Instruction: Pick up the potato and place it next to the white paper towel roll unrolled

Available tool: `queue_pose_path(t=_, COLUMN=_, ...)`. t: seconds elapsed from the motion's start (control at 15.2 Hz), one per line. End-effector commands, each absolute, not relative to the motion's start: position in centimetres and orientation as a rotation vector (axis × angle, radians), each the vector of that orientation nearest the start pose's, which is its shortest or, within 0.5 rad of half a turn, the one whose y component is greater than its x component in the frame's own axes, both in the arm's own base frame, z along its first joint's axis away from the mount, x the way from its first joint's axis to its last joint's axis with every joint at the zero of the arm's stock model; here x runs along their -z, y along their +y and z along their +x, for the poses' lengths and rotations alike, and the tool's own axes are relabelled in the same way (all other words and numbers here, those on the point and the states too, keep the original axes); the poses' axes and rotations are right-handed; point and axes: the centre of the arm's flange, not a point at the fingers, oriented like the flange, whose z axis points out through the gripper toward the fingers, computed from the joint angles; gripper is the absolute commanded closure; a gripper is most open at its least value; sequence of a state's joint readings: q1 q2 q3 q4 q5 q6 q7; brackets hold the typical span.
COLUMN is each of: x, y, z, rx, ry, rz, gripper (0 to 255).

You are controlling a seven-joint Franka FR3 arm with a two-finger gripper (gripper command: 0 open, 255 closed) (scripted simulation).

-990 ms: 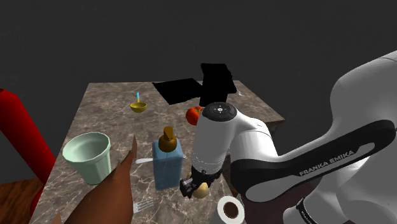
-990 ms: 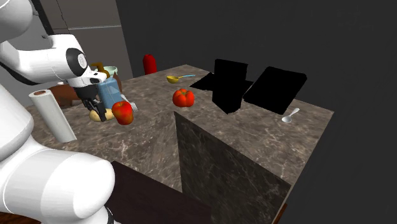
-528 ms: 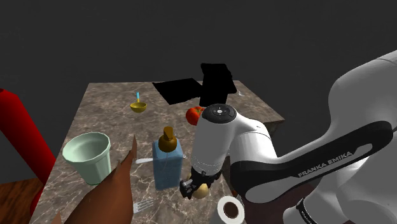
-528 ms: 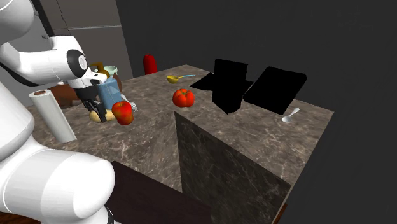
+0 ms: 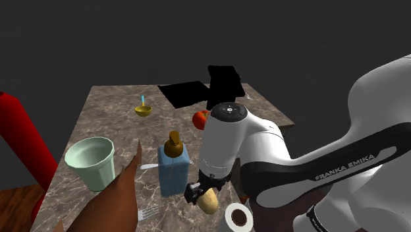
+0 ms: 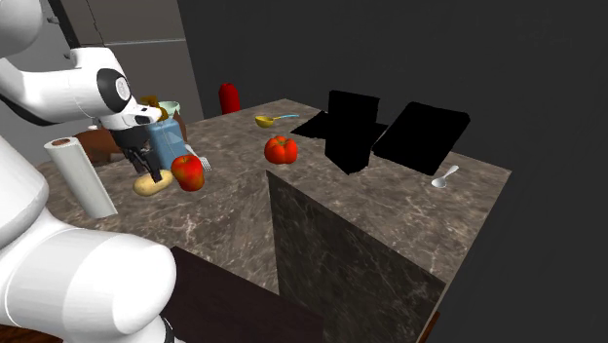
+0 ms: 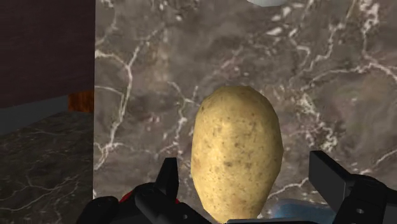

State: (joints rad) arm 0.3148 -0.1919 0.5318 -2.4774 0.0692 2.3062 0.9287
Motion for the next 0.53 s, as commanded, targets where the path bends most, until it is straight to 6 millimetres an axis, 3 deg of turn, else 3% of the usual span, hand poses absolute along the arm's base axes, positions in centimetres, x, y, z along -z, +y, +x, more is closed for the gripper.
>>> queue_pose_path(t=0.0, x=-37.7, y=34.2, z=30.2, rx=0.051, ry=0.217, rz=-3.166, gripper=0)
queue_pose_path(t=0.07, x=-38.7, y=34.2, z=30.2, rx=0.051, ry=0.217, rz=-3.166, gripper=0)
queue_pose_path(t=0.46, x=-38.7, y=34.2, z=30.2, rx=0.051, ry=0.217, rz=-3.166, gripper=0)
